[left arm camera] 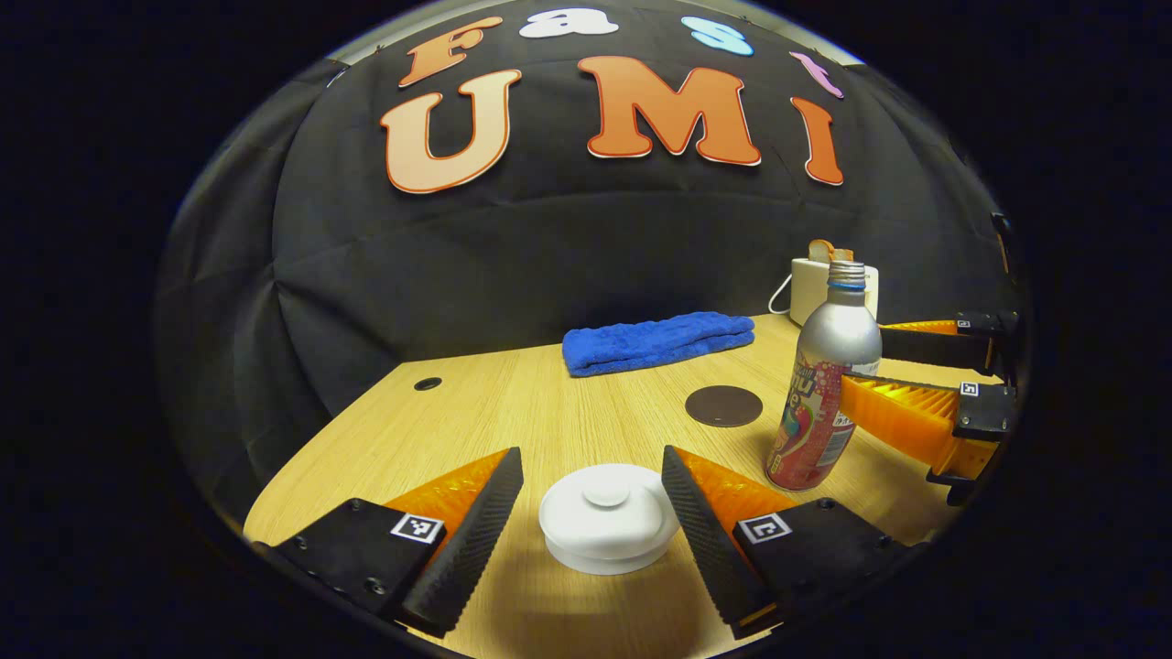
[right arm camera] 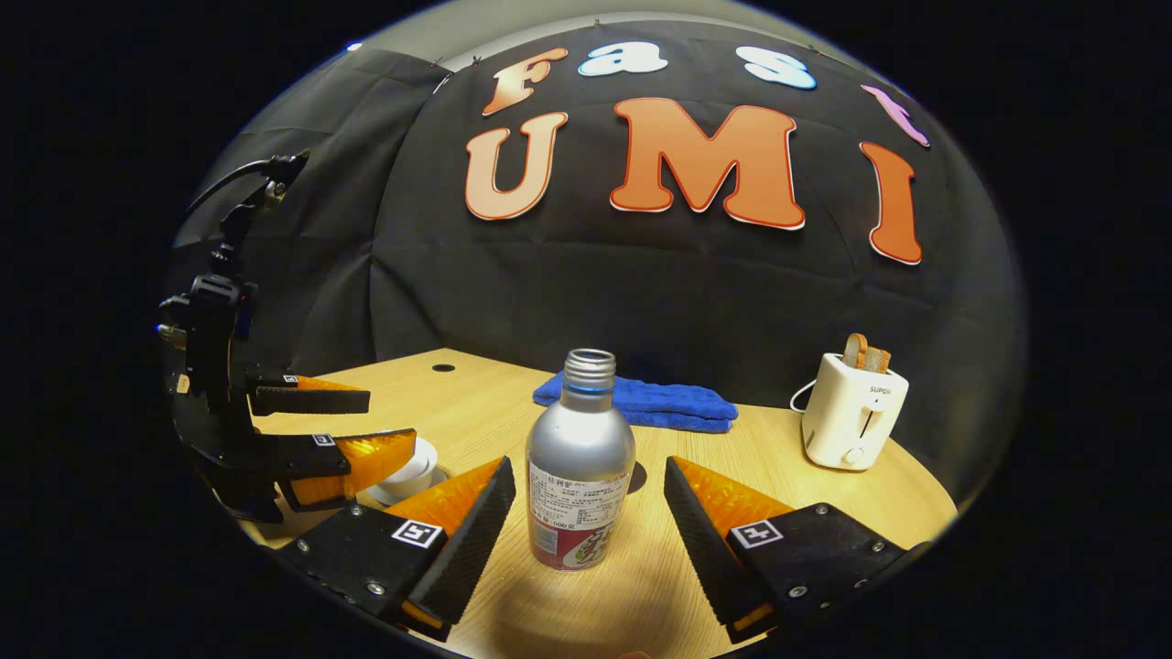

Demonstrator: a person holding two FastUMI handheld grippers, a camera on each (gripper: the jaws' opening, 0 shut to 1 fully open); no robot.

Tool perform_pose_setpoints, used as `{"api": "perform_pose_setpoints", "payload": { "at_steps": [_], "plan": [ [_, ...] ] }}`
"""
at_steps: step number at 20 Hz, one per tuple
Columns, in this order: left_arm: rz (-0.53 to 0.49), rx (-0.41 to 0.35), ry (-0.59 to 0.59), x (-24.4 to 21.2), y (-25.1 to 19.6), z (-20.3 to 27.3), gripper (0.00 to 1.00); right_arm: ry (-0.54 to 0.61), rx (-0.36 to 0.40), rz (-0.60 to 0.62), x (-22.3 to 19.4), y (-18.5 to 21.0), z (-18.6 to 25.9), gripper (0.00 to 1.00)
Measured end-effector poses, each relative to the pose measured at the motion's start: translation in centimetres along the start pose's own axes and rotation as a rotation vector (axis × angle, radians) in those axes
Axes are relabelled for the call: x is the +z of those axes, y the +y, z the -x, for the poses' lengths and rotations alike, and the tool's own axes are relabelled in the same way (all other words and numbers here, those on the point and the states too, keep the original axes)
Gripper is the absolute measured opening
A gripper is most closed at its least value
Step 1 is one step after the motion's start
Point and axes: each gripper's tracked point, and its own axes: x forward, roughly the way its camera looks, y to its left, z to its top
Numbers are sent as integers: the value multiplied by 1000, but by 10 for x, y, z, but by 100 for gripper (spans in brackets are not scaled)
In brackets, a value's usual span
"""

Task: Open the teacup lid with one hand, grasp the water bottle and pour water into the teacup with the other hand; after pouring, place the water bottle on the coaster and then close the teacup lid.

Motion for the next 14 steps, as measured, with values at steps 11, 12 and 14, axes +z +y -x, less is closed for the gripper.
{"api": "perform_pose_setpoints", "payload": {
  "at_steps": [11, 12, 14],
  "plan": [
    [-51, 11, 58, -13, -1, -17, 70, 44, 22, -5, -17, 2, -14, 98],
    [-55, 5, 64, -14, -2, -16, 77, 45, 22, -7, -18, 2, -15, 98],
    [-63, 11, 66, -14, -2, -16, 69, 47, 21, -10, -19, 1, -15, 98]
  ]
}}
